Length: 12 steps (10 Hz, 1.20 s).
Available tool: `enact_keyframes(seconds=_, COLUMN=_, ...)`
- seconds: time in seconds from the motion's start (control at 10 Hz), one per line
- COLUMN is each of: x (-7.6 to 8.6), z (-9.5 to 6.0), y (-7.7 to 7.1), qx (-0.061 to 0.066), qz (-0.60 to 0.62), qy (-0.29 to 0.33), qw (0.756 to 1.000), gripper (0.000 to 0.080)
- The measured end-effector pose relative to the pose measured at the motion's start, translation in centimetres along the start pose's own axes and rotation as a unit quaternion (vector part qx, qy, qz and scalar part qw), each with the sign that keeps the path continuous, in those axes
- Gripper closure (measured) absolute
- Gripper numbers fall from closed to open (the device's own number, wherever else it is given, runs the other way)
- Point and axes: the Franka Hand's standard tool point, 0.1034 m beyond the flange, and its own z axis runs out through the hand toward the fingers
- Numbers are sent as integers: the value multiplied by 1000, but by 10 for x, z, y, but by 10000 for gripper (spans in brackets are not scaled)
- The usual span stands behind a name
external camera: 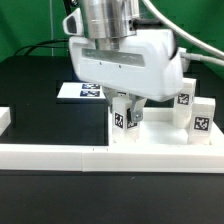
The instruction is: Assemble square table
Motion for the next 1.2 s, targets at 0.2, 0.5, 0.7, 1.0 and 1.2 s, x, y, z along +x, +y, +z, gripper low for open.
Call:
enact_keyframes(seconds=0.2, x=4, z=0, y=1, qx=9, qz=118, qy=-23, qw=993, gripper=509)
enact_keyframes(seconds=0.5, x=2, z=0, y=1, qx=6, qz=200, qy=-24, qw=979, gripper=509)
enact_keyframes(seconds=0.7, x=2, z=1, y=1, qx=5, qz=262, qy=-25, qw=965, gripper=509)
enact_keyframes(seconds=1.0, x=4, z=0, y=3, qx=0, qz=406, qy=-25, qw=914, gripper=498)
enact_keyframes(seconds=1.2, x=5, z=0, y=5, qx=1, qz=441, qy=-19, qw=897, gripper=482)
